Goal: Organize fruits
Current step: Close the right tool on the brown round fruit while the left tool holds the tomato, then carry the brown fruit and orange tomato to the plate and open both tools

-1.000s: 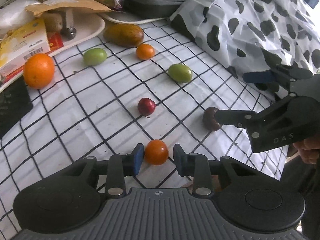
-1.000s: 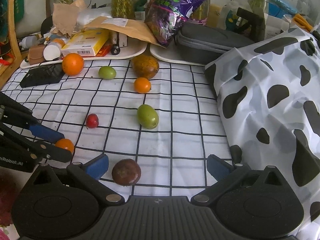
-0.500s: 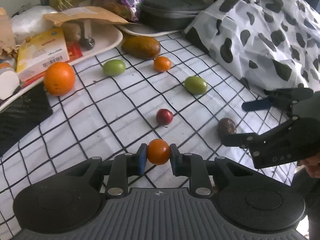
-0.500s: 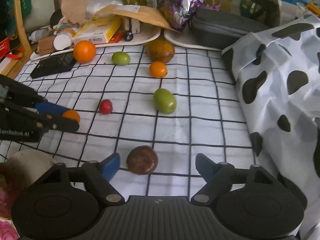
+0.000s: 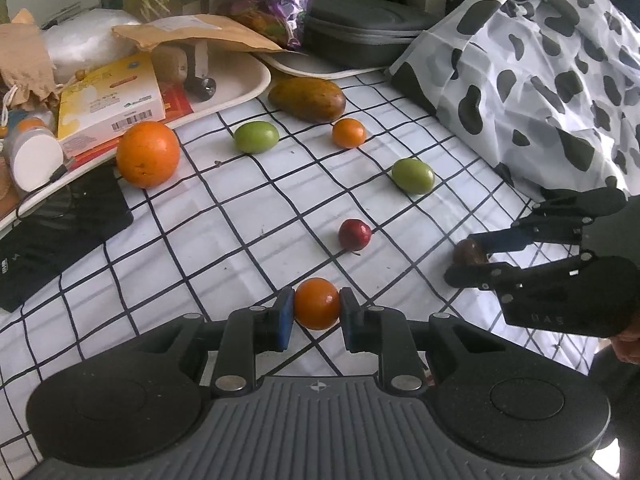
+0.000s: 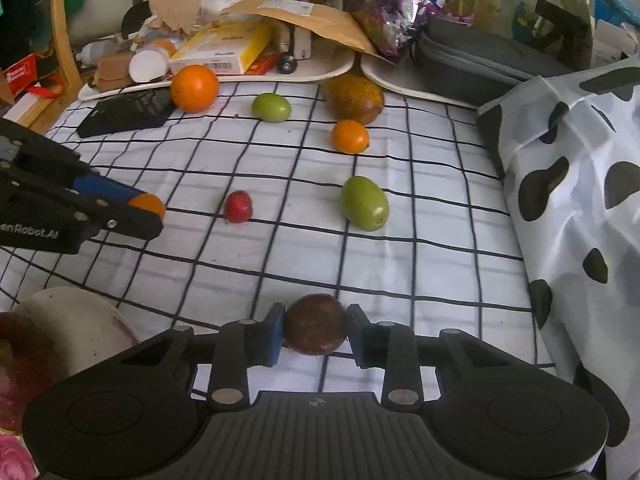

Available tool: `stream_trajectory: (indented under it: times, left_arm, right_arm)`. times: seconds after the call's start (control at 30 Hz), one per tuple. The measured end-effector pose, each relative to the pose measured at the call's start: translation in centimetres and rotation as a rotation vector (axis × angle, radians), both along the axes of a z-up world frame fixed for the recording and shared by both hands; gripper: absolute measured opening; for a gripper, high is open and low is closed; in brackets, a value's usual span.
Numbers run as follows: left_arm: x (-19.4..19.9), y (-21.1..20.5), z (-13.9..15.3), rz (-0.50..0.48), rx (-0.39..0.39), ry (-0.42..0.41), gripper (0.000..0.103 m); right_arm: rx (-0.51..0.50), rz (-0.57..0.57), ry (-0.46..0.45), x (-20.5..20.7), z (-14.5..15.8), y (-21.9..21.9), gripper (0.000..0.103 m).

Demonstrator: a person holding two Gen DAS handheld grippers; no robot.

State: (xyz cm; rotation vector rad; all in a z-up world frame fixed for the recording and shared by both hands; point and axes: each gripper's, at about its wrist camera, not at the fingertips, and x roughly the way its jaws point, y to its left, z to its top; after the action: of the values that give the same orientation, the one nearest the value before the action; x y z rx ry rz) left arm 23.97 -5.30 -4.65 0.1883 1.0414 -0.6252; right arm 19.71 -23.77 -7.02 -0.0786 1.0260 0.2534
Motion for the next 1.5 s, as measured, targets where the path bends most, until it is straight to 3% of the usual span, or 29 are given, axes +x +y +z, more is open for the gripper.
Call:
stream_trajectory:
  times: [0.43,0.73,1.07,1.5]
  left_arm:
    - [-2.5,1.1,2.4,0.060,-0.038,-0.071,0.023]
    - [-6.6,3.1,5.2,0.152,-0.130,-0.148,0.023]
    - [-12.6,4.5,6.9,0.192,-0.208,-0.198,0.023]
    - [-18.6,4.4,6.0,0.170,-0.186,-0.179,0.023]
  right_arm:
    - [0.046,-0.013,-0.097,-2.3,2.7,-0.1,0.034]
    - [0.114,-0.020,-0.165,-5.1,5.0,-0.4,0.034]
    - [0.186,-0.019,-0.195,-9.1,6.3,-0.7,0.034]
    - [0.247,0.032,-0.182,-14.4,6.7,0.4,0.034]
